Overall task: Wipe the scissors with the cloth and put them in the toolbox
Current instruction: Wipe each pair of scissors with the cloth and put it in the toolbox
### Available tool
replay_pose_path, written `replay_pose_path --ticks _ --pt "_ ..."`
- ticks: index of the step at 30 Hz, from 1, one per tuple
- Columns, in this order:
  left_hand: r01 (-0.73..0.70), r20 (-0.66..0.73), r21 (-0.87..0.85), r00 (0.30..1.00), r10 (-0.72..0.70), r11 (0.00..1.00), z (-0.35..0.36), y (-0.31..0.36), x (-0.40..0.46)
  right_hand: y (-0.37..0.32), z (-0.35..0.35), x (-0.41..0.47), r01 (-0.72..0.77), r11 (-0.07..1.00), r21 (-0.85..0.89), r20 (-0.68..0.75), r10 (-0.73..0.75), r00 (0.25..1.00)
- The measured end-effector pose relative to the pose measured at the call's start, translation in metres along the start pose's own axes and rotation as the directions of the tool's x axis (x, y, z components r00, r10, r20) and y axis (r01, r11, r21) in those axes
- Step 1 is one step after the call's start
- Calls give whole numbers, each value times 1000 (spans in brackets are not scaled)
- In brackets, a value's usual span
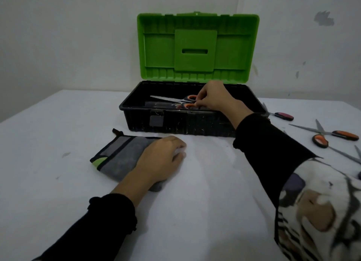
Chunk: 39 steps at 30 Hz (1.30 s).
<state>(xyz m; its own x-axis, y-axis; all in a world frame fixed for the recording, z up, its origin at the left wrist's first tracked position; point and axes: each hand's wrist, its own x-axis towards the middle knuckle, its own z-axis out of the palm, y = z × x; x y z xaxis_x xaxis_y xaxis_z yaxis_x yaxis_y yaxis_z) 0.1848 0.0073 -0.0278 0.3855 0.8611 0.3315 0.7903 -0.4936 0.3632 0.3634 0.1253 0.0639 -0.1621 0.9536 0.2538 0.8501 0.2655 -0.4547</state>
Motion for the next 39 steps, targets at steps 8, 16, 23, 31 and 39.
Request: replay_pose_path --ticks 8,16,23,31,39 --pt "3 -8 -5 1000 -3 1000 -1 1 1 -6 2 13 -11 998 -57 148 20 989" --pt "-162 92 298 986 141 941 -3 17 7 -1 -10 -18 95 993 -66 -117 -102 988" --pt "-174 54 135 984 168 976 15 77 -9 28 -30 -106 111 989 -94 -364 -138 921" --pt "-164 31 -95 985 168 982 43 115 -25 115 -40 -184 -349 913 -212 -327 270 905" --pt "-173 27 -131 984 178 976 47 110 -21 149 -46 -185 -507 816 -278 -316 421 851"
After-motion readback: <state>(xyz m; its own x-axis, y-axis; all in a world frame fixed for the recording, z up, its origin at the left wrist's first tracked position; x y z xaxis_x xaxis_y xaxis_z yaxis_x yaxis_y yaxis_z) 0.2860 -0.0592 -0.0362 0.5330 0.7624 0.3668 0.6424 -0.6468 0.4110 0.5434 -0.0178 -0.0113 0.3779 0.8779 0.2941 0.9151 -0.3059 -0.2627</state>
